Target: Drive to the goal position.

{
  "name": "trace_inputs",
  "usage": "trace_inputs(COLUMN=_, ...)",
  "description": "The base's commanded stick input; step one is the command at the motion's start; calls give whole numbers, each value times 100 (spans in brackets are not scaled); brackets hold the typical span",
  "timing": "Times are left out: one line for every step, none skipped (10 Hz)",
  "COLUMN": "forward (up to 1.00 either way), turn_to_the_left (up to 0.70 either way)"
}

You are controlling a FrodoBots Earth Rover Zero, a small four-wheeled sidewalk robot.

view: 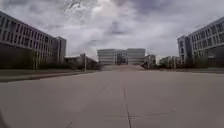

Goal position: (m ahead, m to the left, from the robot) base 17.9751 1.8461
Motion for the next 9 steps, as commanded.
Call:
trace_inputs(forward=100, turn_to_the_left=0)
trace_inputs(forward=100, turn_to_the_left=0)
trace_inputs(forward=100, turn_to_the_left=0)
trace_inputs(forward=100, turn_to_the_left=0)
trace_inputs(forward=100, turn_to_the_left=0)
trace_inputs(forward=100, turn_to_the_left=0)
trace_inputs(forward=100, turn_to_the_left=0)
trace_inputs(forward=100, turn_to_the_left=0)
trace_inputs(forward=100, turn_to_the_left=0)
